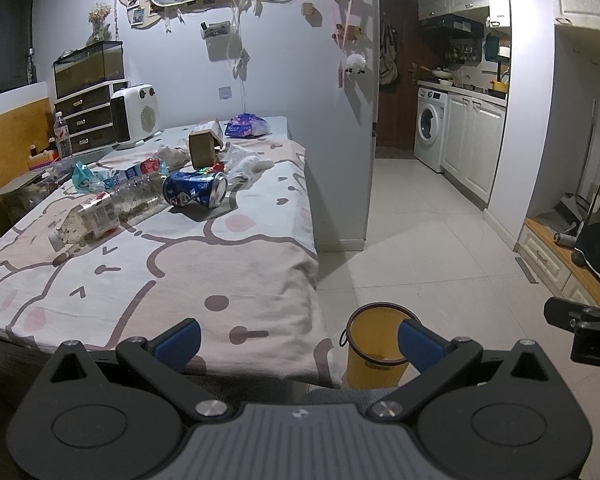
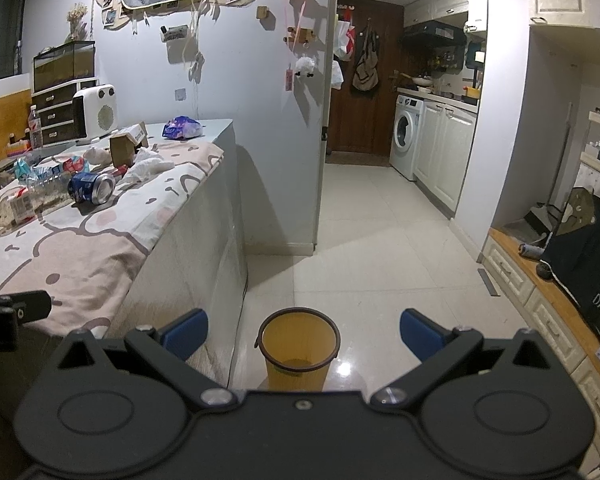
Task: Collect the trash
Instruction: 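Move both tools toward the clear bottle and blue can on the bed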
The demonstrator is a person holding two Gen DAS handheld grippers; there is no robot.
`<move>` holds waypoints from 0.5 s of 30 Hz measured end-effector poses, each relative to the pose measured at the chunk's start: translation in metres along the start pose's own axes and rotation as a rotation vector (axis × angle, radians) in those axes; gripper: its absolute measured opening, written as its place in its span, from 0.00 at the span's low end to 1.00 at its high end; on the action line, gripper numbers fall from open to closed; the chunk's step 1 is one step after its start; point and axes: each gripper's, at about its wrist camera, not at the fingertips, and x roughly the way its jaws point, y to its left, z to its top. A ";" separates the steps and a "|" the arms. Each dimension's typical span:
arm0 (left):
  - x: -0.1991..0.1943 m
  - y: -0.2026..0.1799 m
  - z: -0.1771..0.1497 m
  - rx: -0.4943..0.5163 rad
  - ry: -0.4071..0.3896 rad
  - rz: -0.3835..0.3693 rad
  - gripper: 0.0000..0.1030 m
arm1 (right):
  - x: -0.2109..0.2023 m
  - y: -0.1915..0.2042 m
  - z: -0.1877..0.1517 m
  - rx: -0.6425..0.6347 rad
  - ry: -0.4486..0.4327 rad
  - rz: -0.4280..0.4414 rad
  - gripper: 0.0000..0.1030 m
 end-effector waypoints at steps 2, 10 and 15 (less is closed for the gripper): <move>0.006 0.000 -0.002 0.001 0.009 0.004 1.00 | 0.003 0.001 0.000 -0.001 0.004 0.004 1.00; 0.038 0.020 0.002 -0.025 0.021 0.035 1.00 | 0.034 0.014 0.001 -0.018 0.051 0.044 1.00; 0.056 0.040 0.011 -0.061 0.019 0.066 1.00 | 0.057 0.027 0.008 -0.031 0.063 0.076 1.00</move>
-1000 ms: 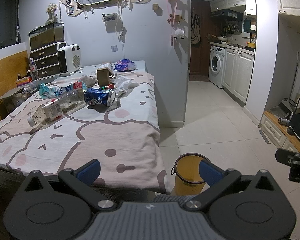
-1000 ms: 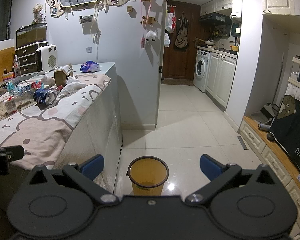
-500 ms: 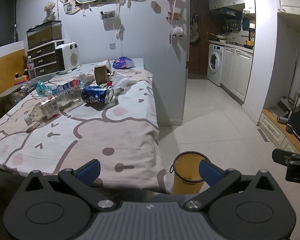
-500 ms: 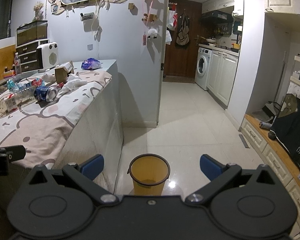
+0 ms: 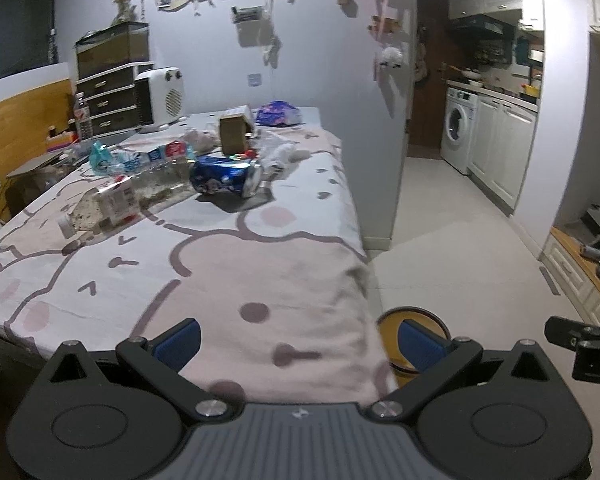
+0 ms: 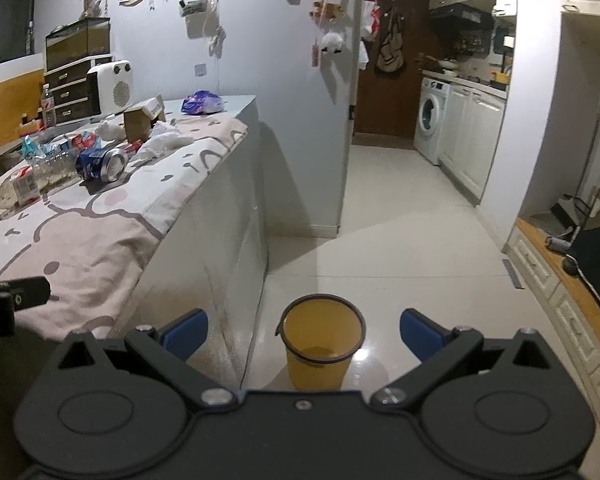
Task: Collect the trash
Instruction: 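Move both tools toward the clear bottle and blue can on the bed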
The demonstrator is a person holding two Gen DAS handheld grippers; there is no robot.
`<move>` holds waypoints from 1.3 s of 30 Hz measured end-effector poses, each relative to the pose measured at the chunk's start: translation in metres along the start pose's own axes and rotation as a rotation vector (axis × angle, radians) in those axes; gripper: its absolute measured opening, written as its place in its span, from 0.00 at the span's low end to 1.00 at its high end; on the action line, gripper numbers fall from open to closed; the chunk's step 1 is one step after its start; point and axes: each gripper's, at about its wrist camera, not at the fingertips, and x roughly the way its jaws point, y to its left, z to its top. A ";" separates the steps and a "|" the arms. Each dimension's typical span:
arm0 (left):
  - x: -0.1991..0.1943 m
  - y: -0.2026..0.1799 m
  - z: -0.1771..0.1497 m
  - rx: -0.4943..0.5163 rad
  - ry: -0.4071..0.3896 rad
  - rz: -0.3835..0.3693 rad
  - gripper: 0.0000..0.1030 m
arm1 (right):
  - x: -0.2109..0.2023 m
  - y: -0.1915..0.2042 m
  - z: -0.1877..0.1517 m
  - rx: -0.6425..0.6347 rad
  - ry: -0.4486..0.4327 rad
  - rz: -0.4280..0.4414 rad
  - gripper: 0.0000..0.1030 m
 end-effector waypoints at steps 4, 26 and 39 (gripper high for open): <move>0.019 0.019 0.010 -0.035 0.005 0.036 1.00 | 0.021 0.012 0.013 -0.016 -0.003 0.022 1.00; 0.118 0.171 0.059 -0.188 -0.024 0.329 1.00 | 0.135 0.102 0.098 -0.051 -0.179 0.218 1.00; 0.157 0.265 0.094 -0.240 -0.109 0.301 1.00 | 0.195 0.151 0.132 -0.035 -0.138 0.388 1.00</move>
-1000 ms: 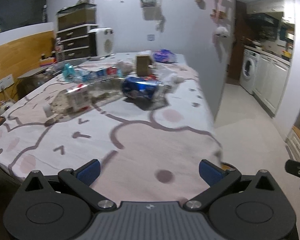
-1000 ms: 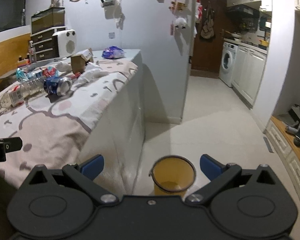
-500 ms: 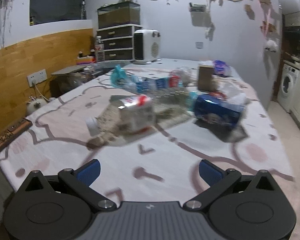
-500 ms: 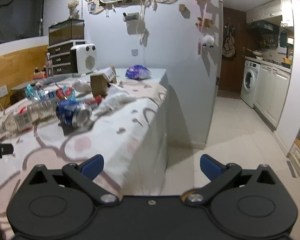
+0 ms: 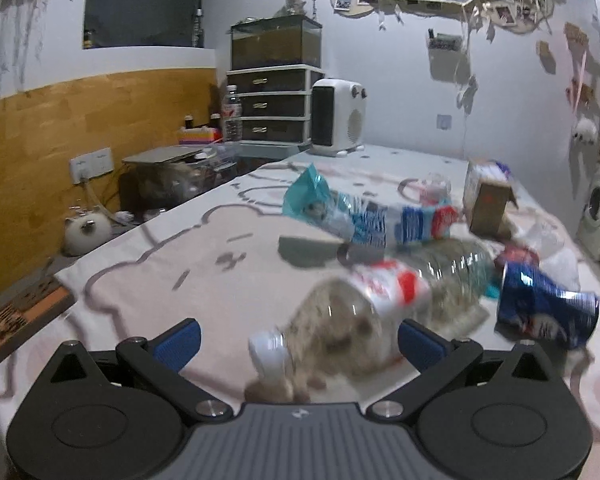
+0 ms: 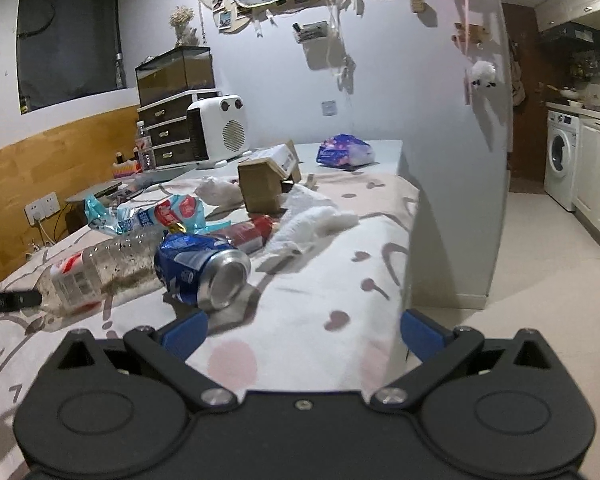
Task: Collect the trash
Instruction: 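Move both tools toward the clear bottle and blue can on the bed, then grasp the clear plastic bottle cap with the left gripper while the right gripper grasps the blue Pepsi can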
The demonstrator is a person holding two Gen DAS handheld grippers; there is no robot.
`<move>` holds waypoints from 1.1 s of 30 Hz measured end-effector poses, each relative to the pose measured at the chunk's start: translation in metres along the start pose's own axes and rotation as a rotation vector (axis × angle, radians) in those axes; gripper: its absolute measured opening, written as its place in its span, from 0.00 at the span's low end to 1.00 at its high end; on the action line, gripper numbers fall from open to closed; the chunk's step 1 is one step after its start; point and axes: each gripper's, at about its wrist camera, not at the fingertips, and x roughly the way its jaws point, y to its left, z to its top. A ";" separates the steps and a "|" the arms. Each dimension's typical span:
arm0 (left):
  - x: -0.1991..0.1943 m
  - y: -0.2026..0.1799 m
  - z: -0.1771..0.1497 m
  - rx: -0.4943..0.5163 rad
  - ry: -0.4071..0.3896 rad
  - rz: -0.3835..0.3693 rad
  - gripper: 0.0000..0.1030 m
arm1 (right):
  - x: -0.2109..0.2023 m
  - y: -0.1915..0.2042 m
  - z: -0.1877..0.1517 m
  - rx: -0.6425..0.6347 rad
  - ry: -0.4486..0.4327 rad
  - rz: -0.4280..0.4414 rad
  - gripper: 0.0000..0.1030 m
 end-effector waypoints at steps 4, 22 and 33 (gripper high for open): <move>0.020 0.023 0.014 -0.074 -0.024 -0.164 1.00 | 0.009 0.000 0.007 0.003 -0.002 0.026 1.00; 0.022 0.025 -0.035 -0.275 0.159 -0.564 0.99 | 0.092 -0.005 0.047 0.106 0.047 0.250 0.94; -0.005 -0.002 -0.031 -0.160 0.038 -0.332 0.88 | 0.133 0.031 0.040 0.078 0.147 0.445 0.85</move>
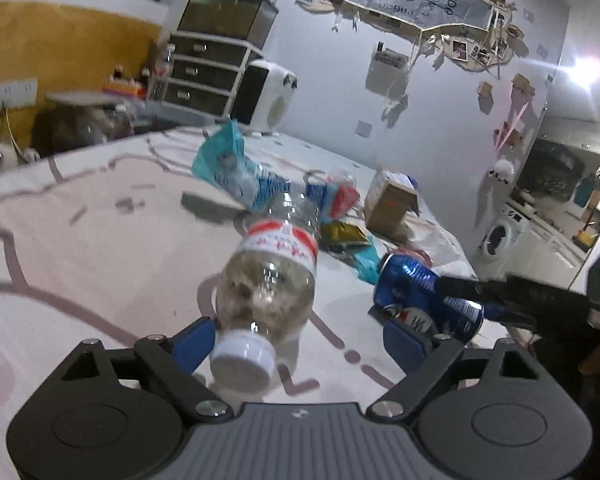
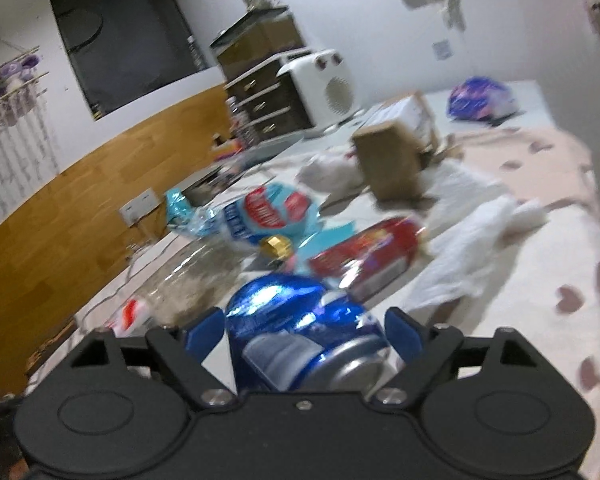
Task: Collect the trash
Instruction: 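Grasp the clear plastic bottle cap with the left gripper while the right gripper grasps the blue Pepsi can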
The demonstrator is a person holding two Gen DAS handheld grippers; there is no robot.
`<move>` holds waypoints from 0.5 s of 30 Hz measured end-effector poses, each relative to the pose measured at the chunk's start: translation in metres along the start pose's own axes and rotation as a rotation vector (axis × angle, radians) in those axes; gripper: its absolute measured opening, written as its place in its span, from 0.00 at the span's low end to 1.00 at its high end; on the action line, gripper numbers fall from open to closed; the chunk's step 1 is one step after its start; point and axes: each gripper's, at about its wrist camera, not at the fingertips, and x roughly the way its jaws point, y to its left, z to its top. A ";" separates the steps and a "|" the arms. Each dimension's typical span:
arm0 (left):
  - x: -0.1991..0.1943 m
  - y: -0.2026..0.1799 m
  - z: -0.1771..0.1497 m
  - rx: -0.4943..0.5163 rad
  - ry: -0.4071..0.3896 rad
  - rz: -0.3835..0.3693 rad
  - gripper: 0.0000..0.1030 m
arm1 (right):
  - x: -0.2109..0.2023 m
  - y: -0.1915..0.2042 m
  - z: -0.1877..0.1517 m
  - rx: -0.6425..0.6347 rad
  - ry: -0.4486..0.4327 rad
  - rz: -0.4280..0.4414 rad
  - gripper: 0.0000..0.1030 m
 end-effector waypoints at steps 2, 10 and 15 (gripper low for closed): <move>0.001 -0.003 0.002 0.016 -0.011 0.020 0.88 | -0.004 0.010 -0.006 -0.034 0.016 0.025 0.85; 0.023 -0.011 0.010 -0.001 -0.016 0.107 0.82 | -0.023 0.039 -0.028 -0.032 0.015 -0.024 0.89; 0.032 -0.015 0.007 0.015 0.010 0.160 0.79 | -0.013 0.047 -0.028 -0.071 0.010 -0.132 0.89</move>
